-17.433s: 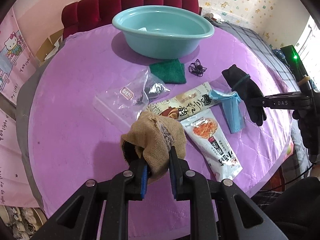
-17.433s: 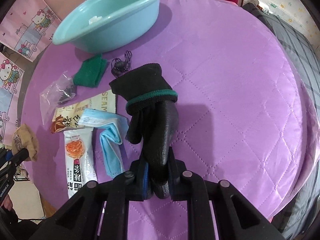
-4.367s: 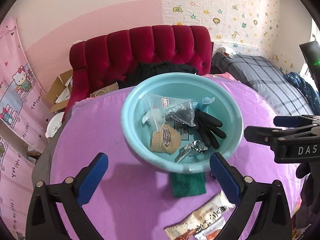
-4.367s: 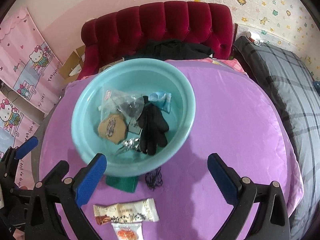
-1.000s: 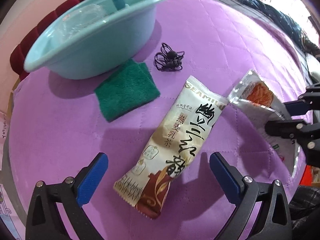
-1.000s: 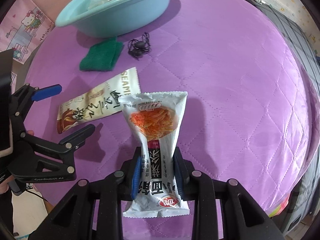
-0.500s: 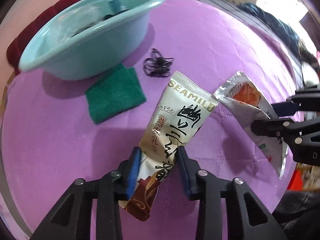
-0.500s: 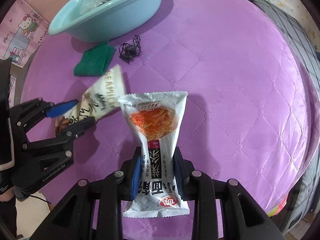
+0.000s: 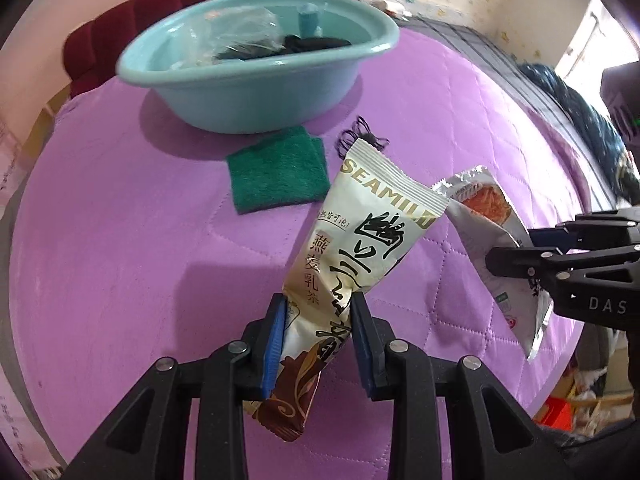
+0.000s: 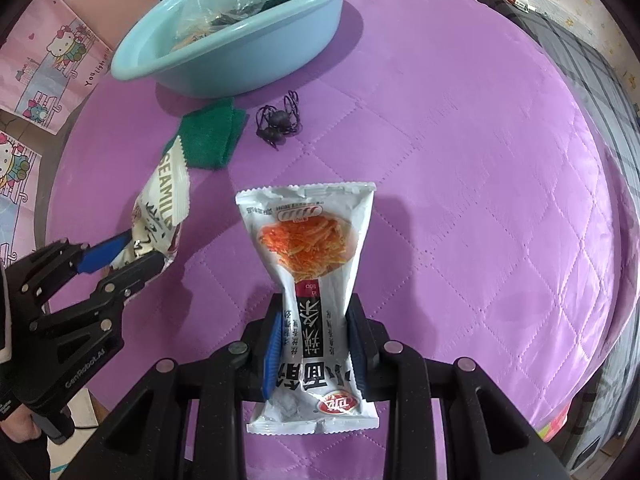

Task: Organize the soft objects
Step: 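Carry both snack packets over the teal basin and lower them in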

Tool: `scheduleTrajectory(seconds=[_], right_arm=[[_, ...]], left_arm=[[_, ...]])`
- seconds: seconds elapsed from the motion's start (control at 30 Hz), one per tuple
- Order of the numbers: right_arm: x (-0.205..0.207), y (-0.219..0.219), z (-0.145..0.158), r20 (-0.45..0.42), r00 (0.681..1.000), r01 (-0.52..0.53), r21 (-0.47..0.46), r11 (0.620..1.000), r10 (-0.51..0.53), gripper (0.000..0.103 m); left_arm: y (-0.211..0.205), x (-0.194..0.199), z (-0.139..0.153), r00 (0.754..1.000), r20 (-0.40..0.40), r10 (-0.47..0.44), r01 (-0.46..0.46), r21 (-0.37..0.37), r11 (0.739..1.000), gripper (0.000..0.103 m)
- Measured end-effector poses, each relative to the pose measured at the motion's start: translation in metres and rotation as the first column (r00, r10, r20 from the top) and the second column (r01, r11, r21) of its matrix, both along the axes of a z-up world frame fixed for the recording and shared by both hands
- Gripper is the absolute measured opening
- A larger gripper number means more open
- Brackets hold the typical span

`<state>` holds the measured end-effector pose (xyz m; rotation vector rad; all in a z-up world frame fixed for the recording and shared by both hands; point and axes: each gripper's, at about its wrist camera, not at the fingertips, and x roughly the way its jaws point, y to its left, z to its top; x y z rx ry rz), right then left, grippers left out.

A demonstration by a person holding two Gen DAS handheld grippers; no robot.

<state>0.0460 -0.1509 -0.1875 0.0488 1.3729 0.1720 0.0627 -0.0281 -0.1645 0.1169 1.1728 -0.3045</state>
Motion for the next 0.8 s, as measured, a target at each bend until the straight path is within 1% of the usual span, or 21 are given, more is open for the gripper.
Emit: scheduleTrajectory(seconds=[0.03, 0.13, 0.23, 0.33, 0.47, 0.5, 0.53, 0.67, 0.8], right_arm=[[-0.001, -0.003, -0.005, 0.003, 1.0, -0.001, 0.002, 1.0, 0.001, 0.031], [-0.014, -0.013, 0.005, 0.02, 1.0, -0.008, 0.009, 1.0, 0.008, 0.031], [-0.014, -0.017, 0.015, 0.036, 0.999, -0.01, 0.018, 1.0, 0.009, 0.031], [-0.013, -0.019, 0.025, 0.077, 0.997, -0.005, 0.024, 1.0, 0.003, 0.031], [-0.016, -0.022, 0.038, 0.135, 0.991, 0.001, 0.034, 0.999, -0.006, 0.031], [-0.014, -0.022, 0.039, 0.14, 0.99, 0.002, 0.036, 0.999, -0.007, 0.031], [-0.014, -0.021, 0.041, 0.144, 0.99, 0.0, 0.036, 0.999, -0.005, 0.031], [-0.012, -0.019, 0.053, 0.166, 0.986, -0.01, 0.04, 0.999, 0.003, 0.031], [-0.009, -0.018, 0.065, 0.199, 0.98, -0.014, 0.037, 0.999, 0.007, 0.031]], left_arm=[[0.002, 0.001, 0.0, 1.0, 0.004, 0.013, -0.013, -0.002, 1.0, 0.034], [0.005, -0.005, 0.004, 0.998, 0.012, 0.064, -0.064, -0.019, 0.998, 0.034], [0.01, -0.011, 0.012, 0.994, 0.024, 0.109, -0.108, -0.038, 0.993, 0.035], [0.013, -0.012, 0.013, 0.992, 0.018, 0.126, -0.125, -0.046, 0.991, 0.035], [0.02, -0.016, 0.019, 0.986, 0.03, 0.166, -0.163, -0.071, 0.984, 0.035], [0.021, -0.017, 0.023, 0.985, 0.038, 0.169, -0.166, -0.069, 0.984, 0.035], [0.024, -0.019, 0.036, 0.984, 0.047, 0.171, -0.168, -0.065, 0.984, 0.035], [0.026, -0.026, 0.052, 0.98, 0.079, 0.181, -0.176, -0.068, 0.982, 0.035], [0.029, -0.024, 0.067, 0.976, 0.105, 0.19, -0.183, -0.075, 0.98, 0.035]])
